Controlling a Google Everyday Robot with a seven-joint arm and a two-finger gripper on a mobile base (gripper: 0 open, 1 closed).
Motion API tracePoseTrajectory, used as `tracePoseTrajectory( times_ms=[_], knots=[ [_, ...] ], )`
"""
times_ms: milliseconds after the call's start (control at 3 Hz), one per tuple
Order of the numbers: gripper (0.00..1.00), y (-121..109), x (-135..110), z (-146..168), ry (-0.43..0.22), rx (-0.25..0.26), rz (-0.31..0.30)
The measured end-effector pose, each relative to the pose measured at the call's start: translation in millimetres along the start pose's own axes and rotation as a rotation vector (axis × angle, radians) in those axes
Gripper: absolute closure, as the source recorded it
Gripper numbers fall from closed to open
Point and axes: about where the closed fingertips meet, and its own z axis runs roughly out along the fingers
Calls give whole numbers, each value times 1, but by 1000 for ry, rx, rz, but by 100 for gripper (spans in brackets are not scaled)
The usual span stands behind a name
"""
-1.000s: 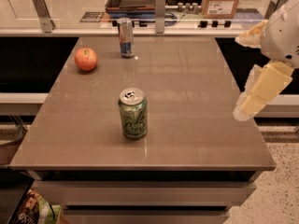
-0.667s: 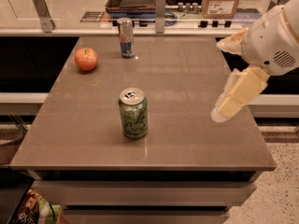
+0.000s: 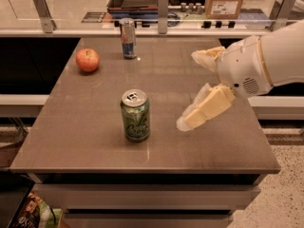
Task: Move green can near redbull can
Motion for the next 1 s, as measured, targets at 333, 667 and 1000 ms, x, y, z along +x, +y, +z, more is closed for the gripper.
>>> tracePoseTrajectory(
  times_ms=[333,667,1000],
  knots=[
    [0,9,-13,22,-154,25,2],
    [0,12,-27,22,-197,31,-12],
    [0,11,-24,30,-197,18,-6]
  ],
)
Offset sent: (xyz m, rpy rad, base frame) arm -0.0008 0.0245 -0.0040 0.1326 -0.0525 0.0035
